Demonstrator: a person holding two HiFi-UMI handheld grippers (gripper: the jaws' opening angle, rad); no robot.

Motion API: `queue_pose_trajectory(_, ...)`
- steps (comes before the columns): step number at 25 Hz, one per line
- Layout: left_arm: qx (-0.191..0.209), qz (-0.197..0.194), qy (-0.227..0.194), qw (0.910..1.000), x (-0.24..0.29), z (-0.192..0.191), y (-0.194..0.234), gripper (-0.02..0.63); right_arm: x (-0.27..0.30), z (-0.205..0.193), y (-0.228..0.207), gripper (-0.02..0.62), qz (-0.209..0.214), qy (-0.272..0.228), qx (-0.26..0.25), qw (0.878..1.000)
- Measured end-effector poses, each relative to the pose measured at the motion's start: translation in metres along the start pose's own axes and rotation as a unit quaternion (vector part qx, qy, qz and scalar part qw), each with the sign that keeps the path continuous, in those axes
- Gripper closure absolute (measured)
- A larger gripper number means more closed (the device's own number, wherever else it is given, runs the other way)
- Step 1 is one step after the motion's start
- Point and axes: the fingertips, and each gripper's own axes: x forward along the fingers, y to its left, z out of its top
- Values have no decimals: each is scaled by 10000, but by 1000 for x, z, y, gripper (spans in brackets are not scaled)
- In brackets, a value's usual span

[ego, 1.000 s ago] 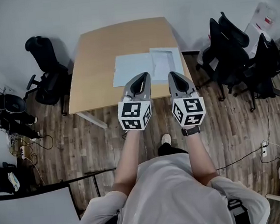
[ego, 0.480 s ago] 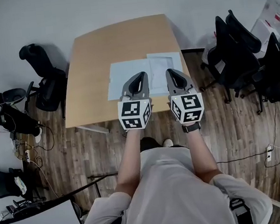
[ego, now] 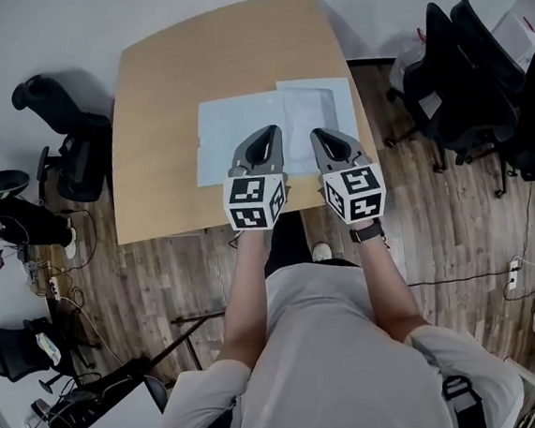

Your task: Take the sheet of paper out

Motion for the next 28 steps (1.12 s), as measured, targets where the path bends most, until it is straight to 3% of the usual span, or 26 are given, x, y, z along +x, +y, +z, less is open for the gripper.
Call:
queue_pose_trajectory(9,-290,-391,938,9944,76,-54,36,597,60,-17,-33,582,-117,353,354,9987)
queue_pose_trajectory(13,-476,-539,1273,9893,110,-82,32,597,73,-31,-68,582,-267,569,555,9965)
queue_pose_trajectory(18,-491,-599,1773,9811,121,-119,48,595,97,-52,-68,581,-265,783,796,9934)
queue_pose_trajectory(28,-702,-892,2603,9588,157,-191,43,583,124,-73,-107,581,-427,1093,1057,9874)
